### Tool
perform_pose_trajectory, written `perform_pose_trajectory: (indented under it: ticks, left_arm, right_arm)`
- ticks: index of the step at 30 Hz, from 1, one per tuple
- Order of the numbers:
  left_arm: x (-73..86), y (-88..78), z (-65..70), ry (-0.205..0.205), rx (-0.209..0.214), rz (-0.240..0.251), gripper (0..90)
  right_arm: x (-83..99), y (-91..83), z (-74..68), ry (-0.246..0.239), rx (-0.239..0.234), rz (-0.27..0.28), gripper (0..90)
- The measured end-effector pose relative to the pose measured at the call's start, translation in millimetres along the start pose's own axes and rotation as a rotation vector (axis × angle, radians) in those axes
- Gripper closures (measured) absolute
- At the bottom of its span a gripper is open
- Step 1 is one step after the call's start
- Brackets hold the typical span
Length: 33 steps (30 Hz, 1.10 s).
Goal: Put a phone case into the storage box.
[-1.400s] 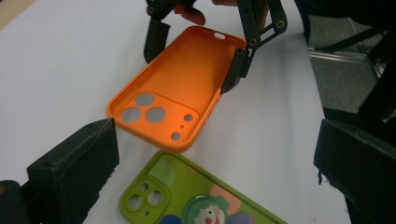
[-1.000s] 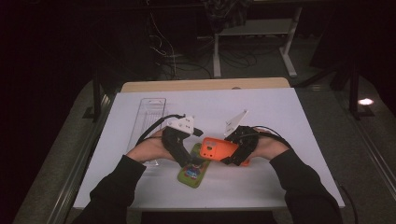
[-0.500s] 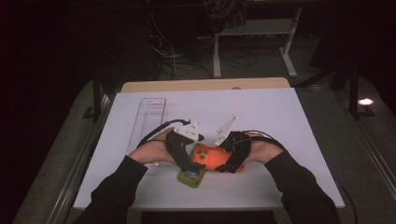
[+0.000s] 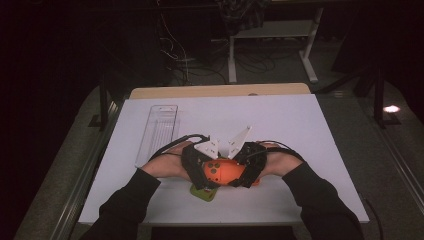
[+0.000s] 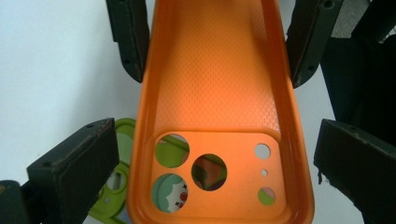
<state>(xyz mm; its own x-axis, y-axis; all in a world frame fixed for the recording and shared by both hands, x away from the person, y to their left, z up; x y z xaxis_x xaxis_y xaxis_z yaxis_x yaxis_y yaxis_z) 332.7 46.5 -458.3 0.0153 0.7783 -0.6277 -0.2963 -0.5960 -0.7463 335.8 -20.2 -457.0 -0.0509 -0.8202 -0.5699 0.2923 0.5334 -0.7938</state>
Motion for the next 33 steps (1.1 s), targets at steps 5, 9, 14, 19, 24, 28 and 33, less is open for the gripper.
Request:
perform_pose_trajectory:
  ticks: [5, 9, 14, 19, 24, 28, 33]
  left_arm:
    - [2.5, 2.6, -0.8, -0.006, 0.003, -0.013, 0.0]
    - [3.8, 2.8, -0.8, -0.005, 0.002, -0.021, 4.2]
    - [6.1, 4.2, 0.5, -0.003, 0.011, -0.039, 8.8]
    - [6.3, 3.3, -0.4, 0.007, 0.003, -0.047, 13.6]
    - [5.9, 4.2, 0.0, -0.01, 0.01, -0.038, 15.4]
    - [5.3, 4.6, -1.4, -0.007, 0.01, -0.044, 16.3]
    - [4.2, 3.5, -0.3, -0.012, 0.014, -0.032, 16.7]
  right_arm:
    - [0.2, -0.8, 0.6, -0.004, 0.004, -0.002, 14.9]
    - [-0.6, -1.6, 0.5, -0.002, 0.002, 0.005, 14.9]
    - [-0.5, -2.1, 1.2, -0.001, 0.003, 0.007, 14.9]
    - [-0.2, -2.1, 0.5, -0.002, -0.001, 0.004, 14.9]
    - [0.2, -1.9, 0.3, -0.005, -0.004, 0.002, 14.9]
    - [1.7, -2.0, 0.6, -0.004, -0.006, -0.002, 14.9]
    - [1.3, -2.5, 0.1, -0.001, -0.015, 0.005, 14.7]
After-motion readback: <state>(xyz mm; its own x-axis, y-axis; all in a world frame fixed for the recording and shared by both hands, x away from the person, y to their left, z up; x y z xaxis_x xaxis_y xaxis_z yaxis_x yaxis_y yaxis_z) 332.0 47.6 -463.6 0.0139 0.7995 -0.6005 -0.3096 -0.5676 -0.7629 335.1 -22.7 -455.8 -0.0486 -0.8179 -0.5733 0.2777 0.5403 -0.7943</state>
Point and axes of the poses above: each handheld gripper's, and its own axes: y roughly forward along the jaws, x roughly out of its underside, z roughly to its right, the point moved 10 cm from there along y, roughly forward along the jaws, and after that the axes turned 15 degrees about x, right-handed, at the moved point
